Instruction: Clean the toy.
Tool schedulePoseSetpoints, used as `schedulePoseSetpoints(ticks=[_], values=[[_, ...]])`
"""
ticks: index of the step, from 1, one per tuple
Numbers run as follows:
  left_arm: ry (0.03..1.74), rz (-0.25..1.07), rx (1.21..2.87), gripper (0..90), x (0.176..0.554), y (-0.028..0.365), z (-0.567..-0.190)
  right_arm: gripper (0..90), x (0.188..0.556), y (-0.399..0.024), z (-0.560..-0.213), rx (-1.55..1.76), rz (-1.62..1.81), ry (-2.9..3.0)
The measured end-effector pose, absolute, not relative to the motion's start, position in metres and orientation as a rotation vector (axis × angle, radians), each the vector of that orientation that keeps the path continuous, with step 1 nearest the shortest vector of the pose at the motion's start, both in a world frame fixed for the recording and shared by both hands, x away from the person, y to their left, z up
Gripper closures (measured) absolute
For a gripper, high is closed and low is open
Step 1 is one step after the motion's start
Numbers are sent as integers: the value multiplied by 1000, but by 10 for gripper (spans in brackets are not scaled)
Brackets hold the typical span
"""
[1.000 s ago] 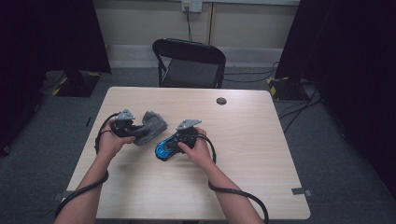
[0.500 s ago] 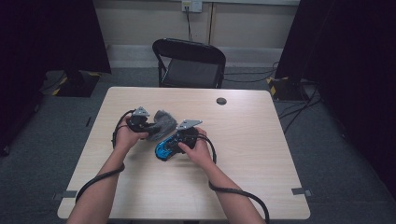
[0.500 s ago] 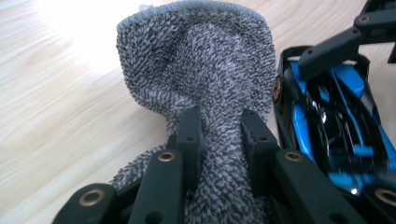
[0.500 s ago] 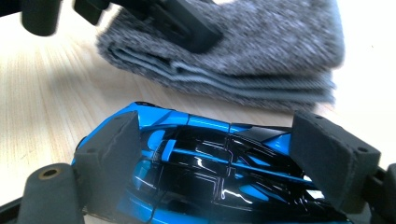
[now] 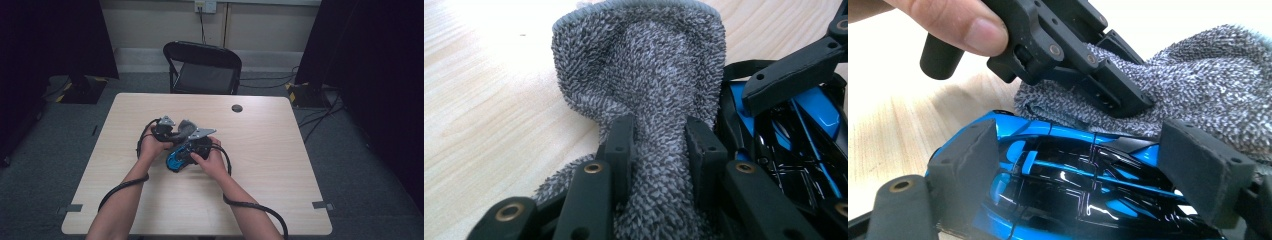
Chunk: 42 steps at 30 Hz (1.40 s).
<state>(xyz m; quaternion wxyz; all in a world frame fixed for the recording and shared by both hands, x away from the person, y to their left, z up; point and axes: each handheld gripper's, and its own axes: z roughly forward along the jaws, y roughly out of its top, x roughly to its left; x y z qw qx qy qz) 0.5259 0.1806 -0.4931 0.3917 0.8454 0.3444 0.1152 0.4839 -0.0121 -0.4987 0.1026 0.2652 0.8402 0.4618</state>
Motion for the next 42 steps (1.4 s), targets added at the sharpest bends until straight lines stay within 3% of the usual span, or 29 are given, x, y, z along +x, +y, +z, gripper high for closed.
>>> schedulePoseSetpoints(ticks=[11,42], values=[[892,279,2142,720,521,182,-493,167,484,-12,-498,781,1357,2482],[920,279,2138,718,471,234,-489,167,483,-9,-497,786,1341,2491]])
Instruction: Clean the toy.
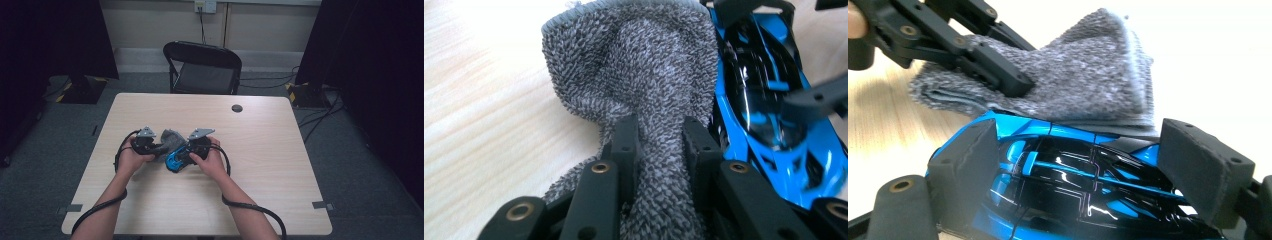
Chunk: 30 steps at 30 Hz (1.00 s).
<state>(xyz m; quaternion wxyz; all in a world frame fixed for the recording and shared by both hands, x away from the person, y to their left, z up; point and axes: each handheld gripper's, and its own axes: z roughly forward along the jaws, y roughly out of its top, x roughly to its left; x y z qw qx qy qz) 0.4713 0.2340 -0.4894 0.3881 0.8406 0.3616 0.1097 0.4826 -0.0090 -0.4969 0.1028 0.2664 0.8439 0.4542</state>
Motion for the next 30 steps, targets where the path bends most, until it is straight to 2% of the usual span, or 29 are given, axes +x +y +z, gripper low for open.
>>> schedulePoseSetpoints(ticks=[17,30], values=[[932,266,2114,718,439,258,-488,167,483,-9,-497,782,1340,2495],[916,273,2103,718,418,274,-470,167,484,-9,-496,784,1329,2503]])
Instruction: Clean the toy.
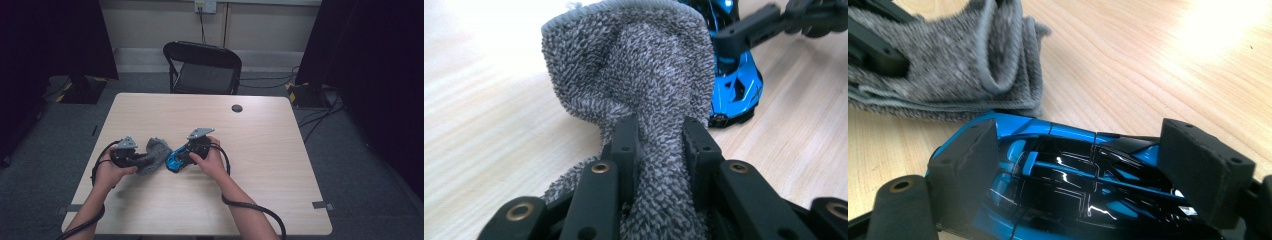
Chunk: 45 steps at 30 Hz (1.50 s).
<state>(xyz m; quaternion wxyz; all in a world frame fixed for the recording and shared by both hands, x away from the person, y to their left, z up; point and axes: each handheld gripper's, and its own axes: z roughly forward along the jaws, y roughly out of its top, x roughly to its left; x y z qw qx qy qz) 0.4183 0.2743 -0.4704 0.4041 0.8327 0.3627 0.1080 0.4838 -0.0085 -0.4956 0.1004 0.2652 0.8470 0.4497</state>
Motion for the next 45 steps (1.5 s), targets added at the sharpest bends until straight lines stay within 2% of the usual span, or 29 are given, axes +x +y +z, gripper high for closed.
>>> schedulePoseSetpoints(ticks=[15,17,24,27,36,45], values=[[902,333,2039,717,424,282,-441,150,485,-6,-491,814,1275,2513],[900,346,2029,716,427,282,-436,174,486,-9,-487,800,1269,2508],[864,354,2030,716,432,270,-423,174,488,-30,-469,793,1311,2487],[839,356,2024,716,435,259,-417,181,489,-40,-465,795,1317,2473],[731,320,2030,716,443,204,-400,189,482,-108,-448,846,1256,2428],[624,243,2064,706,448,140,-411,195,475,-167,-443,934,1267,2363]])
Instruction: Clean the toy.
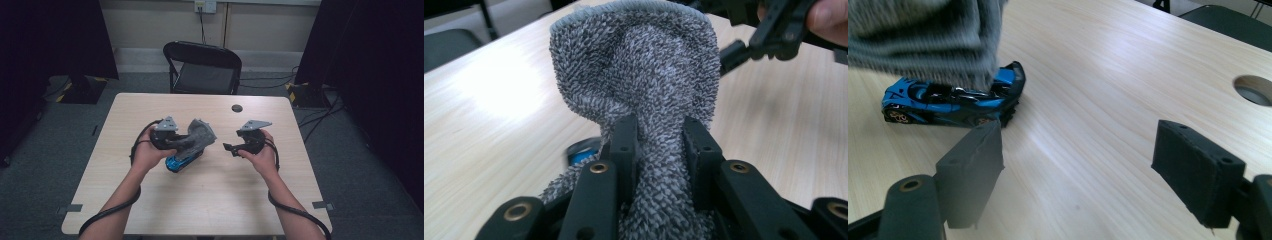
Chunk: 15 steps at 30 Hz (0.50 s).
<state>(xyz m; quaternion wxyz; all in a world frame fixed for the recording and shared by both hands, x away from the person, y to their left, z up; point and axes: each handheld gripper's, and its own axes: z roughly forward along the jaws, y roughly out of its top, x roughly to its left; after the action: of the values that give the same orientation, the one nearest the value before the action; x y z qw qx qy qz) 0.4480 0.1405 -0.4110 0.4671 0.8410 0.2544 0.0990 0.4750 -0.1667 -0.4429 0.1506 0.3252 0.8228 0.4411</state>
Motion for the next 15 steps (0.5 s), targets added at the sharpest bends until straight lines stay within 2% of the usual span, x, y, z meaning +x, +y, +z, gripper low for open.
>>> schedulePoseSetpoints(ticks=[15], values=[[473,97,2163,705,443,53,-465,208,467,-218,-442,988,1254,2302]])
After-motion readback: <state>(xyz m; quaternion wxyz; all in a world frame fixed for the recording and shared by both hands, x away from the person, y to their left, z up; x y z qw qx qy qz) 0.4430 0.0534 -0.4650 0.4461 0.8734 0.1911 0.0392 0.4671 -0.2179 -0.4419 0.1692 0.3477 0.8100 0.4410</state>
